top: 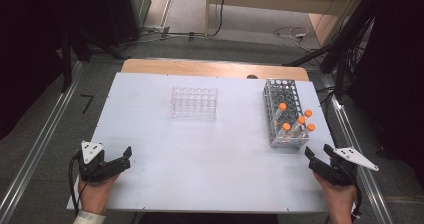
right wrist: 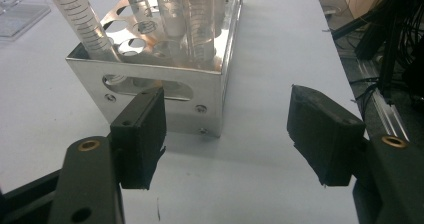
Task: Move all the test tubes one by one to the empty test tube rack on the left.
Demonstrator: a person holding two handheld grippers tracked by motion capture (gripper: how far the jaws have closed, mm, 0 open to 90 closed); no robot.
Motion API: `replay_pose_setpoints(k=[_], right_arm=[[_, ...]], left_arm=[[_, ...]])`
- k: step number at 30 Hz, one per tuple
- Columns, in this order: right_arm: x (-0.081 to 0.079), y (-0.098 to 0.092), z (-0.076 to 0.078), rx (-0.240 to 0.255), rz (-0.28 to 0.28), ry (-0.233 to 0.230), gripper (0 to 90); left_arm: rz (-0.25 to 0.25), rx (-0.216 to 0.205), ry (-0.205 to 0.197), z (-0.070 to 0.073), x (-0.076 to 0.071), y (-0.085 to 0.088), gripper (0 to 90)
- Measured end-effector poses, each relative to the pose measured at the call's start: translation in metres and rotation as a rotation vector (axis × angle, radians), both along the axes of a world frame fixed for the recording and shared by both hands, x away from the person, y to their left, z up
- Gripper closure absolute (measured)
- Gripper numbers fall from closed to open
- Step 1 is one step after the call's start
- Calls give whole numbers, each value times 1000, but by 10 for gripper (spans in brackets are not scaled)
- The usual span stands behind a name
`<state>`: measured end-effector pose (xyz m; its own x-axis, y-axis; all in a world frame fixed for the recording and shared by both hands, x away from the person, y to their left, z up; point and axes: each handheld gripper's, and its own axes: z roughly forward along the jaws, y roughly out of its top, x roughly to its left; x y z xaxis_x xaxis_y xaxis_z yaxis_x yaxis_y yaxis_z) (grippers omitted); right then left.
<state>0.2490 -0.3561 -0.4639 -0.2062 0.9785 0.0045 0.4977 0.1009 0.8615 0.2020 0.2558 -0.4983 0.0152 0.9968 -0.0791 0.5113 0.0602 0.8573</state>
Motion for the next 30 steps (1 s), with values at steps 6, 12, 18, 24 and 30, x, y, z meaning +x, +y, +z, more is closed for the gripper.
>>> replay_pose_setpoints(k=[6,12,18,24,30], right_arm=[[8,-2,3,14,3,-16,390],[17,3,6,24,31,-34,461],[27,9,8,25,43,-35,514],[37,16,9,14,50,-43,596],[45,19,6,0,46,-37,670]], left_arm=[[3,0,0,0,0,0,59],[0,6,0,-1,0,-1,59],[2,3,-1,-1,0,0,59],[2,5,-1,0,0,0,59],[3,4,0,0,-1,0,59]])
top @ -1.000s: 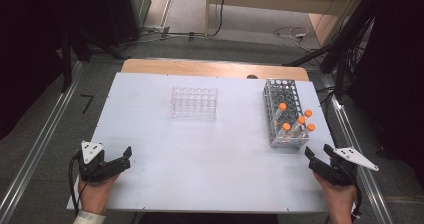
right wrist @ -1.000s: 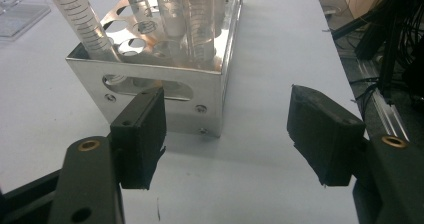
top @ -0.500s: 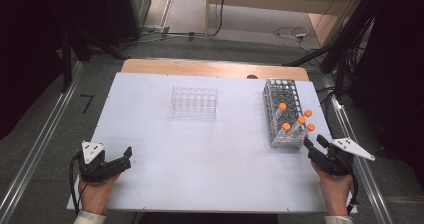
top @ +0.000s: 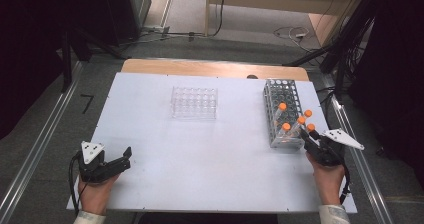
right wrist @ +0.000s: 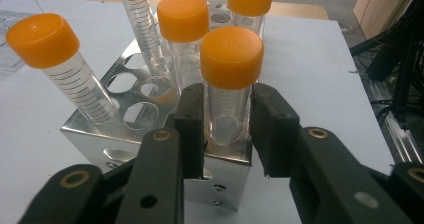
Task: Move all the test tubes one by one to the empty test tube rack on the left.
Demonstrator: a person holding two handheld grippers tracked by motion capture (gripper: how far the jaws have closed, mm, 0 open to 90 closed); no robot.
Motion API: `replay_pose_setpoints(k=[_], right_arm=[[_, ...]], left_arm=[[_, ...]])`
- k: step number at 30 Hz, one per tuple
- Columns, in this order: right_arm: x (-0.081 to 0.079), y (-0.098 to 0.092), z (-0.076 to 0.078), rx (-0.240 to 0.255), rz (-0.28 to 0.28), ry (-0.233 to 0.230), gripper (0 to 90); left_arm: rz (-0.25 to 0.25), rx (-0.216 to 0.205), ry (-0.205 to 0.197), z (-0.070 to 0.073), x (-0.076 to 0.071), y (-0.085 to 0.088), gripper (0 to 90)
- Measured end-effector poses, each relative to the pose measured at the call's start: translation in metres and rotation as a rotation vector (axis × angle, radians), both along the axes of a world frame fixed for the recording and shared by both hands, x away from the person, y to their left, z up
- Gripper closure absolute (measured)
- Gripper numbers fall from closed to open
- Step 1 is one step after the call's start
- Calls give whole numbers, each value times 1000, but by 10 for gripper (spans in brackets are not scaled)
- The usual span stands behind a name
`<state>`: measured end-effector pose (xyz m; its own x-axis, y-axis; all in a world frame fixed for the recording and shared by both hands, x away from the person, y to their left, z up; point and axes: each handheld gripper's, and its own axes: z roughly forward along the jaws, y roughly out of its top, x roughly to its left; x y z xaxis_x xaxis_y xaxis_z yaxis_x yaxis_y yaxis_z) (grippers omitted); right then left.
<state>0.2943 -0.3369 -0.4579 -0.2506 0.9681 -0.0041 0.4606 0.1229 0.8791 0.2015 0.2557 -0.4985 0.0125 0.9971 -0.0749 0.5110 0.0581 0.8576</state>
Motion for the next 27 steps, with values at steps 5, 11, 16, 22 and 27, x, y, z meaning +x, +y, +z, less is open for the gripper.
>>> replay_pose_setpoints(k=[5,11,16,22,27], right_arm=[[2,2,-1,-9,-1,-1,711],[-1,1,7,3,-9,-35,712],[-9,0,23,16,-13,-84,713],[-21,-2,42,36,-11,-142,715],[-29,-1,49,46,8,-147,715]], left_arm=[[1,-1,-1,0,0,0,59],[-1,-1,0,0,0,0,59],[-2,-2,0,0,0,0,59],[-4,-4,-1,0,0,0,59],[-3,-2,-4,0,0,0,59]])
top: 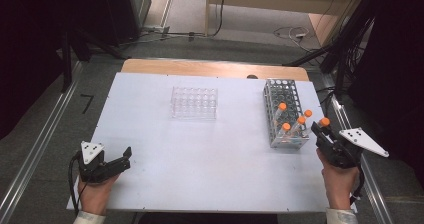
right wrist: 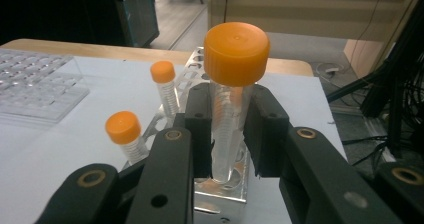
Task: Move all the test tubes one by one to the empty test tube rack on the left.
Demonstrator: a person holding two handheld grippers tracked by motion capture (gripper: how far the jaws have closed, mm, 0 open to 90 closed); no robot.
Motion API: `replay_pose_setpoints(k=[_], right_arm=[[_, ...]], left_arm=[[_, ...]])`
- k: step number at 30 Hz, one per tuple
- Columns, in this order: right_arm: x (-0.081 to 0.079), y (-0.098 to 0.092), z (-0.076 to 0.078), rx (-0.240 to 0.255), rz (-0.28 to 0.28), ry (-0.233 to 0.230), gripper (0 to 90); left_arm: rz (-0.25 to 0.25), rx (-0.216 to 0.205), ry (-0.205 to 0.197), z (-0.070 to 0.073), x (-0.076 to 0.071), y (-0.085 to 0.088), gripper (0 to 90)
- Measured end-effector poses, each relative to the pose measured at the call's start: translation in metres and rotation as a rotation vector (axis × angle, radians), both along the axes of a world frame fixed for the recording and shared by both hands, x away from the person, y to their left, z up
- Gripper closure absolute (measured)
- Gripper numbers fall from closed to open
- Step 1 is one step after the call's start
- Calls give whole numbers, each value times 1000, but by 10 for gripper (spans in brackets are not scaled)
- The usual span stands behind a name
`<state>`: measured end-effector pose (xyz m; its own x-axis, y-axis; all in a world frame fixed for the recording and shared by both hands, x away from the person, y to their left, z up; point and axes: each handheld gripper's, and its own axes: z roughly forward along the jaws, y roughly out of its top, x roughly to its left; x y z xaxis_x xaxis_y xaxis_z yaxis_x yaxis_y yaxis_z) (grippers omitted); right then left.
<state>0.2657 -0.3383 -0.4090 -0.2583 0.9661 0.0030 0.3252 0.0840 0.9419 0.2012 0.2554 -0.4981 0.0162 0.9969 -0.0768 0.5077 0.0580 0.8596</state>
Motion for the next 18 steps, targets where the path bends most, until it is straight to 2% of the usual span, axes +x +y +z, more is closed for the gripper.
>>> replay_pose_setpoints(k=[10,18], right_arm=[[-20,6,-4,-35,37,41,716],[-36,13,-15,-61,74,75,716]], left_arm=[[-9,-2,-4,1,-1,-2,59],[-33,-5,-11,3,-2,-10,59]])
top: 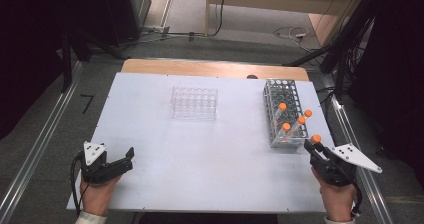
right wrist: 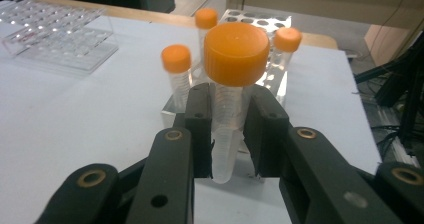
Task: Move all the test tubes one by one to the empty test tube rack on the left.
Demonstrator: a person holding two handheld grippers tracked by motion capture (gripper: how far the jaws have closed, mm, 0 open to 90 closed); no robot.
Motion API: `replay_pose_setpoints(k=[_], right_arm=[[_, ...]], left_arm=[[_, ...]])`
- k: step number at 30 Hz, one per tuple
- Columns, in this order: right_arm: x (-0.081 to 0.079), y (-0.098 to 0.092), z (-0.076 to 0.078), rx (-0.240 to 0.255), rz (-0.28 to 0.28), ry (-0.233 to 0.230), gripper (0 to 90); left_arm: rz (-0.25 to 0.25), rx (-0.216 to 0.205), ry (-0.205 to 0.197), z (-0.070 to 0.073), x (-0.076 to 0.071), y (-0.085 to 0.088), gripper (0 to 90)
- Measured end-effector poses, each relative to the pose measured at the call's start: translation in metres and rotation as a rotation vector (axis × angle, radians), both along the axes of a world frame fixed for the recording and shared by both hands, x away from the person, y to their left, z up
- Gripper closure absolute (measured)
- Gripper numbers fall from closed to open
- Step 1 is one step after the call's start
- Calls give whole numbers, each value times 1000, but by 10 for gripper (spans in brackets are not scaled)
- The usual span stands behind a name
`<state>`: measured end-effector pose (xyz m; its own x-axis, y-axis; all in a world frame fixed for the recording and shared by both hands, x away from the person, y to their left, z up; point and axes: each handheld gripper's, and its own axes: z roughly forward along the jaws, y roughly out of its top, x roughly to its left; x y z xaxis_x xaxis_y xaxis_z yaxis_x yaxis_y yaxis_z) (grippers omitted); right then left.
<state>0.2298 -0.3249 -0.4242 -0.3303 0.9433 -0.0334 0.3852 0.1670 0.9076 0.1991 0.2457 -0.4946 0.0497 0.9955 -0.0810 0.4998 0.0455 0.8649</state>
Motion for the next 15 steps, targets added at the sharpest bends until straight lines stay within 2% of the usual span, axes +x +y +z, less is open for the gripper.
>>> replay_pose_setpoints(k=[8,15], right_arm=[[-7,17,-7,-28,53,12,718],[-10,26,-7,-30,88,18,718]], left_arm=[[-32,3,-6,1,0,-9,59],[-40,2,-11,3,-1,-12,59]])
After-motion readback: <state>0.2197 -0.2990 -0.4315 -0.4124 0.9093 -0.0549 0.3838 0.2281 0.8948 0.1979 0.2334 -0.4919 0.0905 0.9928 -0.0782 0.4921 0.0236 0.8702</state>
